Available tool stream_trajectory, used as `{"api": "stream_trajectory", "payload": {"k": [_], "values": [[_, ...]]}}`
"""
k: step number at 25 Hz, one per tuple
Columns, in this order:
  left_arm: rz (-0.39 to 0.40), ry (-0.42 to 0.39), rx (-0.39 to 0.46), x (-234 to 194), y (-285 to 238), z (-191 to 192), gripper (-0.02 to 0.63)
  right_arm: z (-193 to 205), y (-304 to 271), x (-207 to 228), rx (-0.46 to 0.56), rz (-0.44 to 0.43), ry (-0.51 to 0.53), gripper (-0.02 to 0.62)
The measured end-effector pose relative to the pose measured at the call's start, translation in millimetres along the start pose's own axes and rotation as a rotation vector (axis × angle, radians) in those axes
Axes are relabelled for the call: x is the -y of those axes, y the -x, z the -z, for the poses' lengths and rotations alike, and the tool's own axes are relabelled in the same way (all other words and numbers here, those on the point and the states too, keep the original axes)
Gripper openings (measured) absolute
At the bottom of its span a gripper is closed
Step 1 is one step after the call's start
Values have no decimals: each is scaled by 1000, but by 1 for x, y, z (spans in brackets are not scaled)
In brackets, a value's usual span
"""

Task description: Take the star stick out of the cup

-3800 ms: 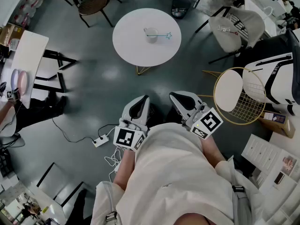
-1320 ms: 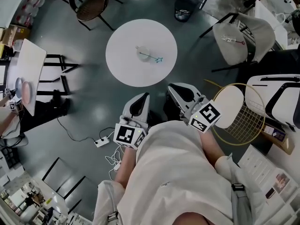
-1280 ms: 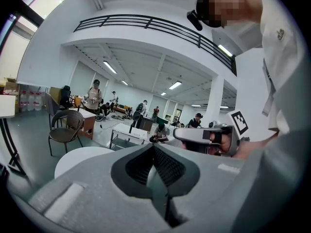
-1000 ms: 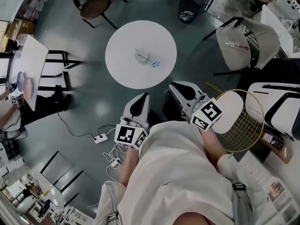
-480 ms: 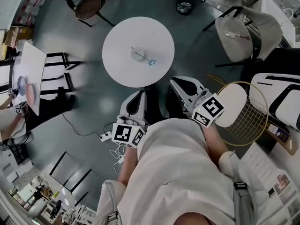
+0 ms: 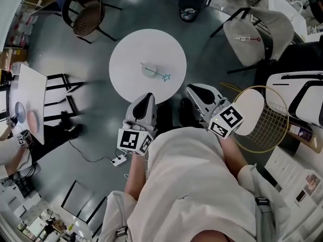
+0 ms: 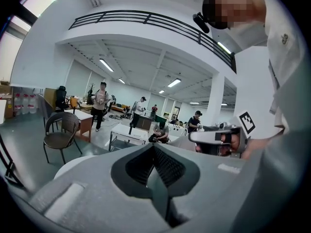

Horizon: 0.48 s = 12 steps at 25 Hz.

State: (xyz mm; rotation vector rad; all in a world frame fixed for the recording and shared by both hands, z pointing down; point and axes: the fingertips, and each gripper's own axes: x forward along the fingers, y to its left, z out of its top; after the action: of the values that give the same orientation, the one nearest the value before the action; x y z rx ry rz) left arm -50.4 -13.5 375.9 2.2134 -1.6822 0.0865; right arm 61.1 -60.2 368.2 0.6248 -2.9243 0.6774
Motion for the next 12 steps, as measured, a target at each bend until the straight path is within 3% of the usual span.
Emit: {"api": "stream_trajectory", "payload": {"k": [12], "values": [[161, -14, -38, -52, -29, -12, 6, -12, -38, -9, 13, 136, 10, 8]]}}
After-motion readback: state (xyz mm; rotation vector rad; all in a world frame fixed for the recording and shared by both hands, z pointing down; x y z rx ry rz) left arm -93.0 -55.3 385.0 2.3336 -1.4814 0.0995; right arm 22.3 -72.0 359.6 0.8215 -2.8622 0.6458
